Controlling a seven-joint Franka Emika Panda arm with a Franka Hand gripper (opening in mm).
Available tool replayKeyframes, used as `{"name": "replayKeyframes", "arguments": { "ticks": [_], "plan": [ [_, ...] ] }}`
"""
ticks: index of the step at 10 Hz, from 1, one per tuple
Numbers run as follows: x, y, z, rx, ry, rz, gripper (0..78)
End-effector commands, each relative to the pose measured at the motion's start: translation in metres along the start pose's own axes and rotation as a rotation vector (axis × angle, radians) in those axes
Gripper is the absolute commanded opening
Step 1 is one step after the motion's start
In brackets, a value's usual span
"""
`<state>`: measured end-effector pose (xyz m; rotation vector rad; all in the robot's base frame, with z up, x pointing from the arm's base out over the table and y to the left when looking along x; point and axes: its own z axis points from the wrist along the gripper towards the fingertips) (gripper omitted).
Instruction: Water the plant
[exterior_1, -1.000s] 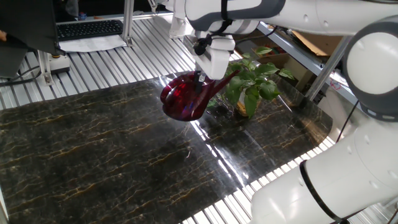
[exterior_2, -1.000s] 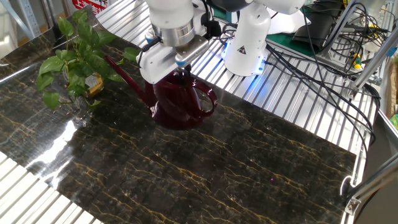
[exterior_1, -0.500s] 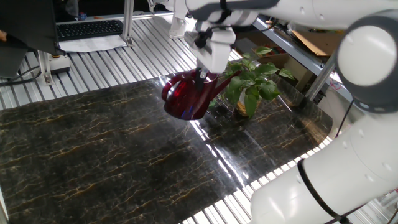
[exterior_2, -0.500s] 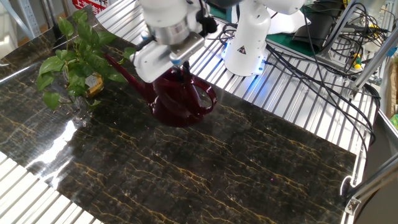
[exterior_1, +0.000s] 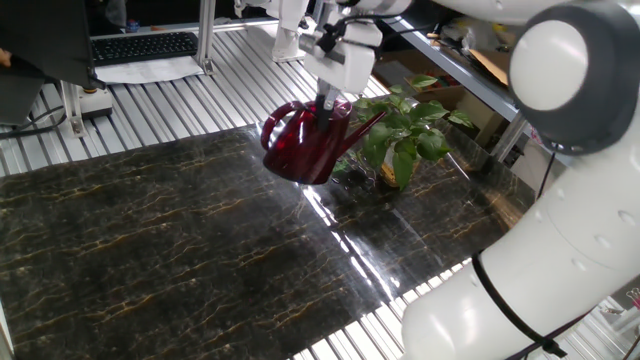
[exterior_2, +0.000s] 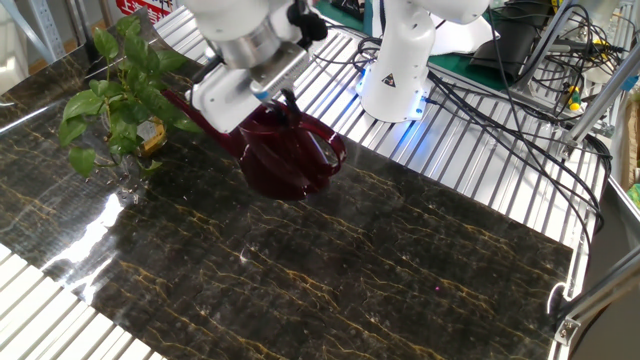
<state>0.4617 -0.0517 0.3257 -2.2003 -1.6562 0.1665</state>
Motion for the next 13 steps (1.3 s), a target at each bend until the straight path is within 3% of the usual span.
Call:
{"name": "replayKeyframes", "arguments": {
  "ticks": [1, 4, 8, 13],
  "plan": [
    [-0.001, 0.006, -0.014, 0.050, 0.057, -0.062, 1.1],
    [-0.005, 0.008, -0.026, 0.088, 0.098, -0.125, 1.1],
    [-0.007, 0.011, -0.034, 0.094, 0.101, -0.140, 1.1],
    [-0.008, 0.010, -0.035, 0.039, 0.131, -0.152, 1.1]
  ]
}}
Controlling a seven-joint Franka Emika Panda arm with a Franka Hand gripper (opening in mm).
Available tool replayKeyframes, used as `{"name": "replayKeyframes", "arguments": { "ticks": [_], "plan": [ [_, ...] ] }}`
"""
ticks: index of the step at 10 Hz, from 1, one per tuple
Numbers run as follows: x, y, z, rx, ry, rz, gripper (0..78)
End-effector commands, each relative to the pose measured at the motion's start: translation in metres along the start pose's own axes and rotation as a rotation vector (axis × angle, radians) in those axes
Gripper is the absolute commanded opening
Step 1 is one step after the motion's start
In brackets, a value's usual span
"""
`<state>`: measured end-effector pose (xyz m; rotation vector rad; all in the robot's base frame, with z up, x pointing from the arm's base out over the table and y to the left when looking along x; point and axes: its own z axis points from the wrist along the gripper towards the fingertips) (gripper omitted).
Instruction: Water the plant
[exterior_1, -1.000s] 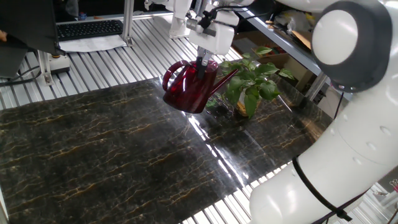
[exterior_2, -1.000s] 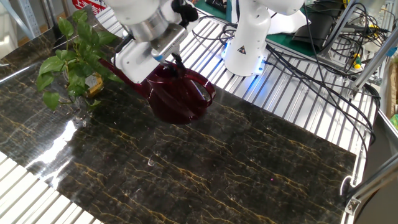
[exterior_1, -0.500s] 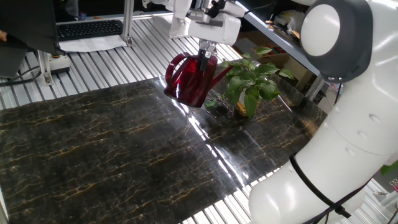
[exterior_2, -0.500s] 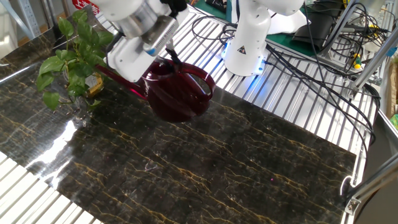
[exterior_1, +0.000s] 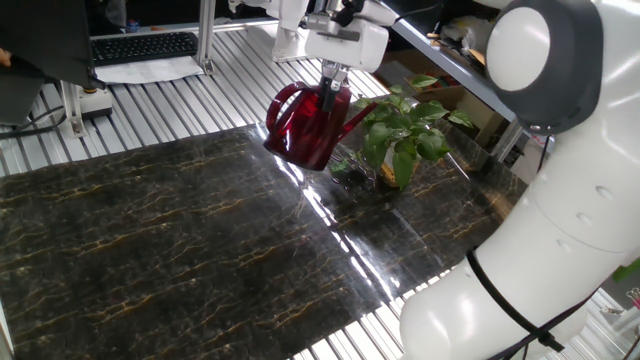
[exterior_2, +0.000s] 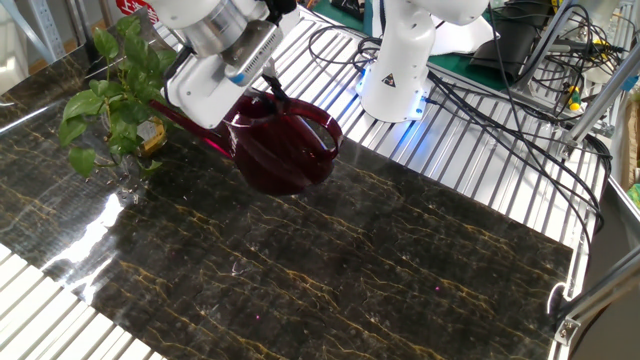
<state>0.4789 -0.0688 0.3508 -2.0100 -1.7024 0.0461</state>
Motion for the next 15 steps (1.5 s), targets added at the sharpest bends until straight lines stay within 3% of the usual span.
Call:
{"name": "replayKeyframes", "arguments": {
  "ticks": [1, 3, 4, 6, 7, 10, 11, 13, 15],
  "plan": [
    [0.001, 0.000, -0.002, -0.049, 0.037, -0.054, 1.1],
    [0.001, 0.000, -0.002, -0.087, 0.035, -0.077, 1.1],
    [0.001, 0.000, -0.002, -0.089, 0.033, -0.077, 1.1],
    [0.001, 0.000, -0.002, -0.136, 0.056, -0.088, 1.1],
    [0.001, 0.000, -0.002, -0.141, 0.054, -0.086, 1.1],
    [-0.001, -0.002, -0.004, -0.125, 0.068, -0.067, 1.1],
    [-0.011, -0.011, -0.011, -0.118, 0.088, -0.072, 1.1],
    [-0.029, -0.028, -0.018, -0.109, 0.084, -0.090, 1.1],
    [-0.040, -0.039, -0.029, -0.087, 0.102, -0.098, 1.1]
  ]
}}
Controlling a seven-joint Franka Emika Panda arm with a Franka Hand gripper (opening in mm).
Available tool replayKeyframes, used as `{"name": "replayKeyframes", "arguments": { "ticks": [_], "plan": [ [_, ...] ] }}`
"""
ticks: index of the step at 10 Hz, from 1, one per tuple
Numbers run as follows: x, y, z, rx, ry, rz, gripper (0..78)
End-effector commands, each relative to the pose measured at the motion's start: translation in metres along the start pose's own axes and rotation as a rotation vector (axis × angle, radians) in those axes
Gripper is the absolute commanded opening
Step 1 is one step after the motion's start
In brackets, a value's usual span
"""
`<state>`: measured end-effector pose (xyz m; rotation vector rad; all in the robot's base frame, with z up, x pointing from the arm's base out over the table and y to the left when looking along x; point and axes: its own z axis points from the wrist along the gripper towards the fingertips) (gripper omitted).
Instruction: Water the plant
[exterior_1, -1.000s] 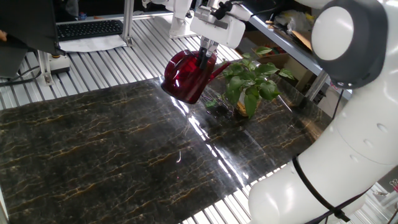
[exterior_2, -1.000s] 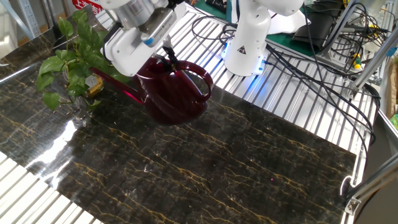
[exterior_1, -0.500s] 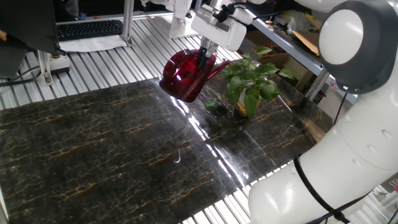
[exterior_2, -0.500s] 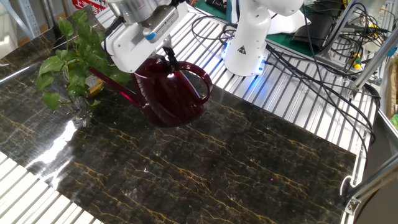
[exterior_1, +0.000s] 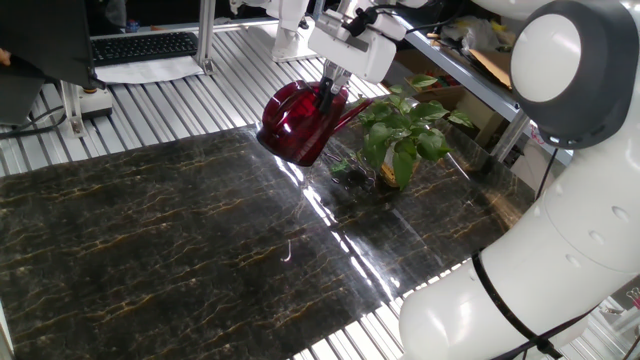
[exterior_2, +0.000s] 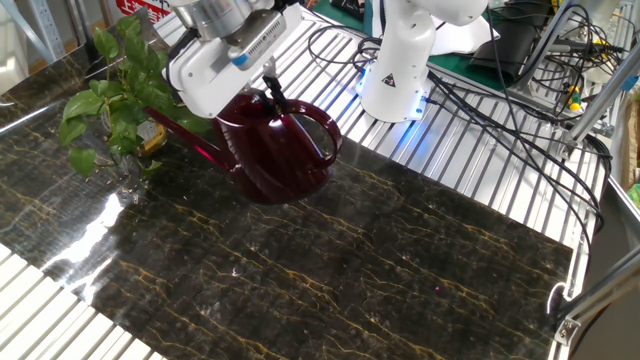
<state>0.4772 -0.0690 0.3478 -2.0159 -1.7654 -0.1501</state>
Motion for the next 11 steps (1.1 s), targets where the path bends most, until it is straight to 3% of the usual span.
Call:
{"name": "replayKeyframes", "arguments": {
  "ticks": [1, 3, 7, 10, 11],
  "plan": [
    [-0.039, -0.045, -0.050, 0.051, 0.044, -0.027, 1.1],
    [-0.042, -0.051, -0.057, 0.058, 0.038, -0.021, 1.1],
    [-0.043, -0.051, -0.060, 0.057, -0.006, -0.014, 1.1],
    [-0.042, -0.048, -0.061, 0.059, -0.002, -0.020, 1.1],
    [-0.038, -0.042, -0.054, 0.058, 0.008, -0.011, 1.1]
  ]
}}
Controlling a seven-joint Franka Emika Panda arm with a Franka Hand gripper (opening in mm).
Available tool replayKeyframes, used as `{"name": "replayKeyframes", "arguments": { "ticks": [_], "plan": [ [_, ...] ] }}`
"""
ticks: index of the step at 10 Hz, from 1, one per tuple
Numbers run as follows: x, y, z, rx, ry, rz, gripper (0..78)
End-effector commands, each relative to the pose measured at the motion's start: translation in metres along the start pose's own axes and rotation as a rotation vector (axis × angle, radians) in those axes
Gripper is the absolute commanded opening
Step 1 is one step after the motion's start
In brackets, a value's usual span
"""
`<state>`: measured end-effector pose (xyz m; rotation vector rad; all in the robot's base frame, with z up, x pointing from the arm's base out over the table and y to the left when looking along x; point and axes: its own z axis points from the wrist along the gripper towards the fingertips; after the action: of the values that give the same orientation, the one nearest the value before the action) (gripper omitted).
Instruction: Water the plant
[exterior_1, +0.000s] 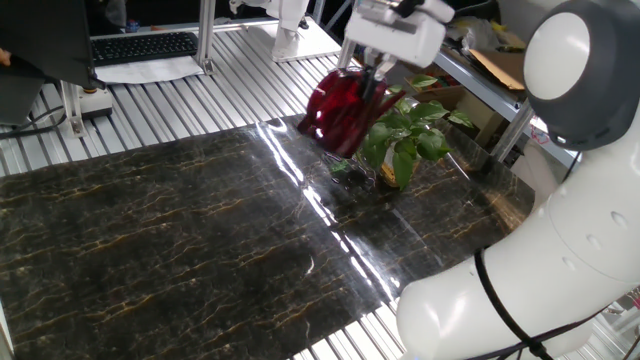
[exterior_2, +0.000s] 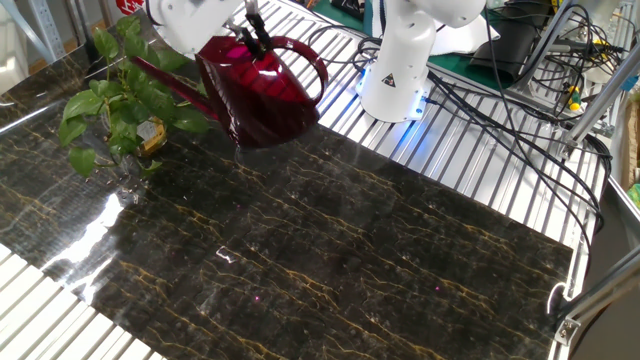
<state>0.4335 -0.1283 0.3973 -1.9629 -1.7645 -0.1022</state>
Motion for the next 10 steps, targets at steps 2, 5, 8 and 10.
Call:
{"name": "replayKeyframes", "arguments": {
  "ticks": [2, 5, 8, 10],
  "plan": [
    [0.0059, 0.0110, 0.0065, -0.002, -0.008, 0.006, 1.1],
    [0.0059, 0.0110, 0.0065, -0.035, -0.001, -0.001, 1.1],
    [0.0059, 0.0110, 0.0065, -0.041, 0.026, 0.003, 1.1],
    [0.0059, 0.0110, 0.0065, -0.071, -0.013, 0.023, 1.1]
  ]
}}
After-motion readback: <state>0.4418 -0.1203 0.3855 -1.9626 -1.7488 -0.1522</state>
